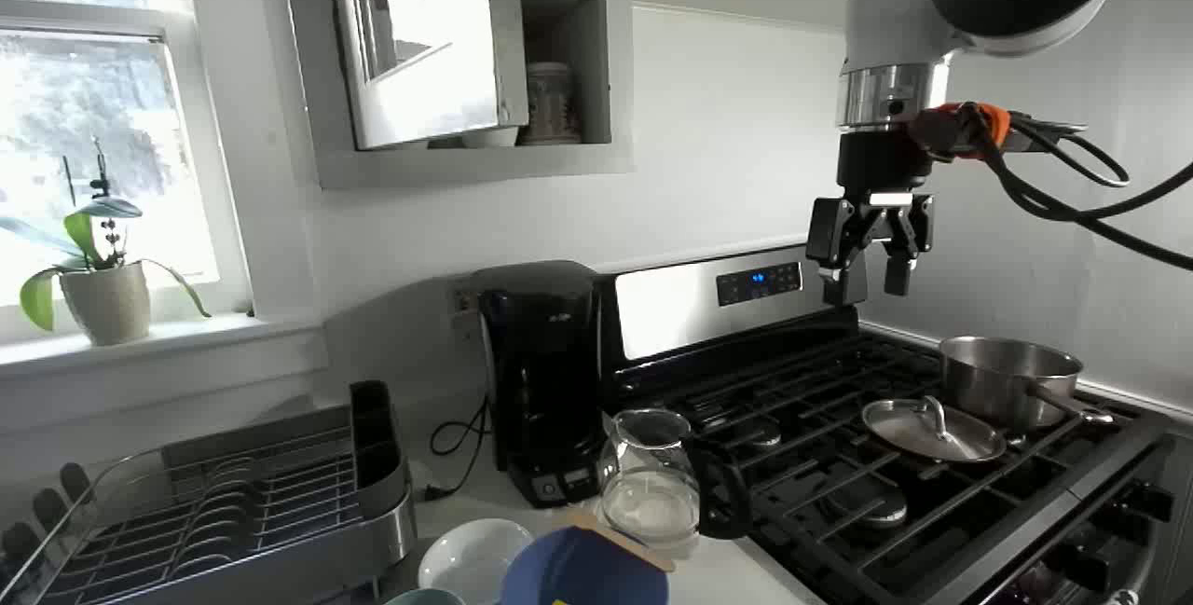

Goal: Put the lid on the pot

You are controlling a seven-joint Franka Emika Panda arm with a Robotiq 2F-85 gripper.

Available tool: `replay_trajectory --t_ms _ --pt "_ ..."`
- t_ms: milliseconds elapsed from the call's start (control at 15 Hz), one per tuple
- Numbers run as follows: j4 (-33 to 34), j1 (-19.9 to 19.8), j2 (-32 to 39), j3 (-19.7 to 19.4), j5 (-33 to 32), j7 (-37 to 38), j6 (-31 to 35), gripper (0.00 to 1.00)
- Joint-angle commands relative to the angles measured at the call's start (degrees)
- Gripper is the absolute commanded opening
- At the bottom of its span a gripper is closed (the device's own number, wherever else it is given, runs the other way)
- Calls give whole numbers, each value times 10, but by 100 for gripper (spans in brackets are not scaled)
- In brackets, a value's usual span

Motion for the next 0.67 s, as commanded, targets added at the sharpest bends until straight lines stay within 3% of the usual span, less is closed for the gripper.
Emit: replay_trajectory --t_ms 0,267,600 --pt "1 3 1 -3 -2 2 -1 100" --pt "1 3 1 -3 -2 2 -1 100" --pt "-56 -44 -11 -56 2 6 65 100"
